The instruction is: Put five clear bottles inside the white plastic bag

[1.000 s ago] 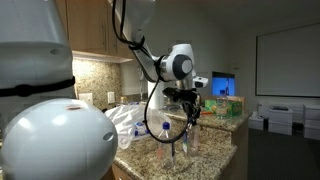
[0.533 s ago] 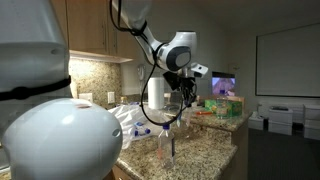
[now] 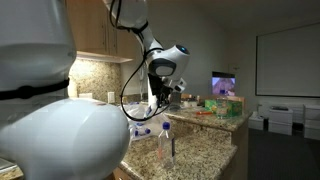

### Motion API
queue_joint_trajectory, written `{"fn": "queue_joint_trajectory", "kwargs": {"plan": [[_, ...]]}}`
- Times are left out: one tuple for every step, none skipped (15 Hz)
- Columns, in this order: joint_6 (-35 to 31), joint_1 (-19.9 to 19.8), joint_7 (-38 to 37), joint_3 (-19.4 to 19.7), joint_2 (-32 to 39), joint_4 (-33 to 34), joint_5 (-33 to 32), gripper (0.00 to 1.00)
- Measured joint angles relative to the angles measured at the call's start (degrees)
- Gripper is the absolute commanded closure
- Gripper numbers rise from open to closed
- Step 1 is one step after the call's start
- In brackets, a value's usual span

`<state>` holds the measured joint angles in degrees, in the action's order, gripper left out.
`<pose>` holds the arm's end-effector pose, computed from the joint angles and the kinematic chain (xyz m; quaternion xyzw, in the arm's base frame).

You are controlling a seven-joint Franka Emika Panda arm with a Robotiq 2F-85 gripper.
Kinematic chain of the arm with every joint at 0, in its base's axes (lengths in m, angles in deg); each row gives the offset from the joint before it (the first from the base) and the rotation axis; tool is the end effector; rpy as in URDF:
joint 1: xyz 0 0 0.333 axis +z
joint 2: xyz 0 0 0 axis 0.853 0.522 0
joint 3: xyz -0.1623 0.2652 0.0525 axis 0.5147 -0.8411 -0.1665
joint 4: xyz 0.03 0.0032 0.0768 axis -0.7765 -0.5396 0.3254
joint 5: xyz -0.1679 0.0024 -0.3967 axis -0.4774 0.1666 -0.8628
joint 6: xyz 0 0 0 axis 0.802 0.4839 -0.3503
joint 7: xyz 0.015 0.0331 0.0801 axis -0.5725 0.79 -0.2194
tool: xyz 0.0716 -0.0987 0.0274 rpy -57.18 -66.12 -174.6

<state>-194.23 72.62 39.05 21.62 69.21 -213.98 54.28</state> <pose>0.5132 0.1164 0.3752 -0.8911 0.2640 -0.0599 0.3643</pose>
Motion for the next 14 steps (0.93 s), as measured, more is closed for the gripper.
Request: {"fn": "queue_joint_trajectory", "kwargs": {"plan": [[2.3,-0.1,1.6,-0.5,1.2,0.4,2.0,0.90],[4.2,-0.4,2.9,-1.1,2.5,1.0,3.4,0.90],[5.8,-0.7,3.7,-1.7,3.9,1.7,4.3,0.90],[7.2,-0.9,4.4,-2.3,5.5,2.6,5.0,0.90],[8.2,-1.3,4.8,-2.9,6.9,3.5,5.3,0.90],[9.0,-1.4,5.1,-3.5,8.4,4.6,5.5,0.90],[9.7,-1.6,5.2,-4.0,9.7,5.6,5.5,0.90],[10.4,-1.9,5.2,-4.7,11.0,6.7,5.6,0.90],[10.7,-1.9,5.2,-5.3,12.2,7.7,5.8,0.90],[10.8,-2.0,5.2,-5.9,13.3,8.7,6.2,0.90],[10.8,-1.9,5.2,-6.6,14.3,9.5,6.9,0.90],[10.8,-1.9,5.2,-7.3,15.3,10.4,7.8,0.90],[10.8,-1.9,5.2,-8.1,16.3,11.2,8.7,0.90],[10.8,-1.9,5.2,-8.8,17.1,12.0,9.7,0.90]]}}
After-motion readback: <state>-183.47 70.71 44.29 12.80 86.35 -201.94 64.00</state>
